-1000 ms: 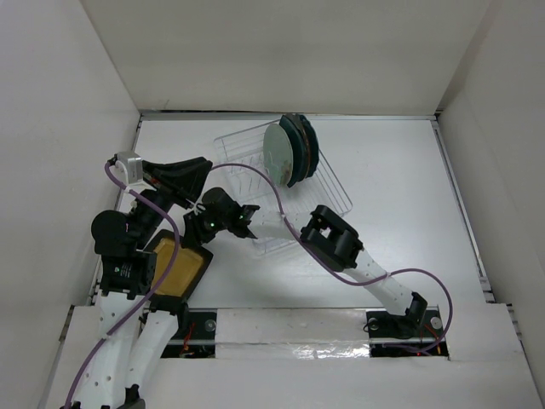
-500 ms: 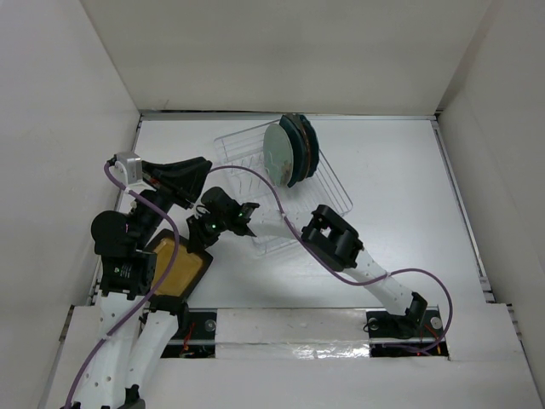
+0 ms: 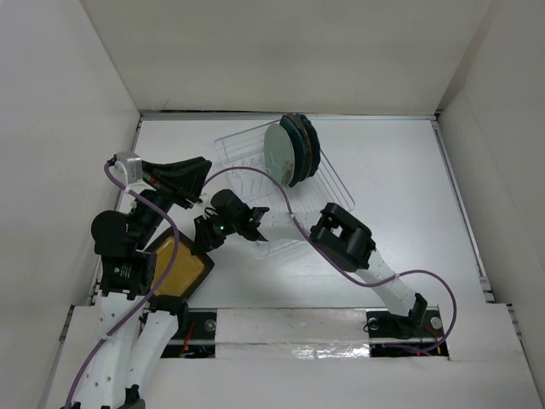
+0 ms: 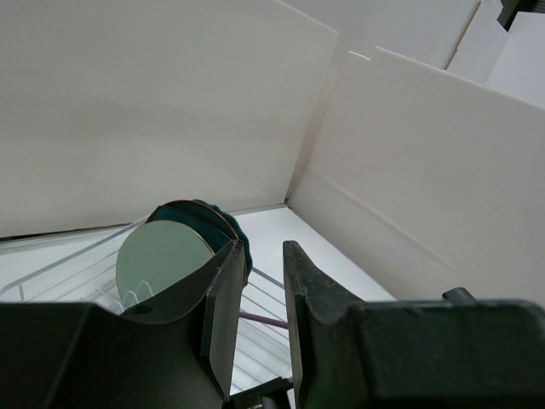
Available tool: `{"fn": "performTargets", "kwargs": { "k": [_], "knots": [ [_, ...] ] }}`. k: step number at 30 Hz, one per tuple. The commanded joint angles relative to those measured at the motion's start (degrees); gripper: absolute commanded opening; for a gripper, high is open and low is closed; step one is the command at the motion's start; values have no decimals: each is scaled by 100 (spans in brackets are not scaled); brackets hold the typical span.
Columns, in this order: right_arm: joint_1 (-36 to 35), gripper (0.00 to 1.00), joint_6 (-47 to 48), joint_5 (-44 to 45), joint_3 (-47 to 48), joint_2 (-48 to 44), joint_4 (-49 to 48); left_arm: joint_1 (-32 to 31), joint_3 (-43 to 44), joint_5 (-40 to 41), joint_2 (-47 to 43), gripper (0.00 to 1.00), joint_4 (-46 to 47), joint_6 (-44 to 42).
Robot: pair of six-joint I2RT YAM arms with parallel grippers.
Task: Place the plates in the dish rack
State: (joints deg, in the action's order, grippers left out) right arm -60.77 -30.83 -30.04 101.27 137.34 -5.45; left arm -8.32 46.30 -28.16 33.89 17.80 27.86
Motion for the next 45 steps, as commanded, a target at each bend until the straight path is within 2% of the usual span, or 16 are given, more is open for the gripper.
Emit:
{"fn": "performTargets", "kwargs": {
  "k": [1,5,12,20,30,33,39,45],
  "knots": [
    [-198,0,-720,-704,-327,-733,-1457,-38,238,21,-5,23,162,-70],
    [-198,0,-1135,-792,-407,-910,-2064,-38,265,48,-31,22,136,-52],
    [-198,0,-1540,-714,-415,-1042,-2513,-38,362,214,-84,22,4,-105],
    [-198,0,-1101,-46,-293,-1385,-2066,-38,757,329,-119,22,-172,-70],
    [118,0,-1004,200,190,-1429,-1863,-38,1363,-198,-75,23,-435,282],
    [171,0,-934,236,489,-1272,-1627,-38,1320,-120,-93,24,-444,282],
    [224,0,-863,393,270,-1157,-1547,-38,1074,135,-119,24,-454,185],
    [356,0,-811,341,586,-1016,-1345,-38,811,512,-49,24,-462,53]
  ]
}}
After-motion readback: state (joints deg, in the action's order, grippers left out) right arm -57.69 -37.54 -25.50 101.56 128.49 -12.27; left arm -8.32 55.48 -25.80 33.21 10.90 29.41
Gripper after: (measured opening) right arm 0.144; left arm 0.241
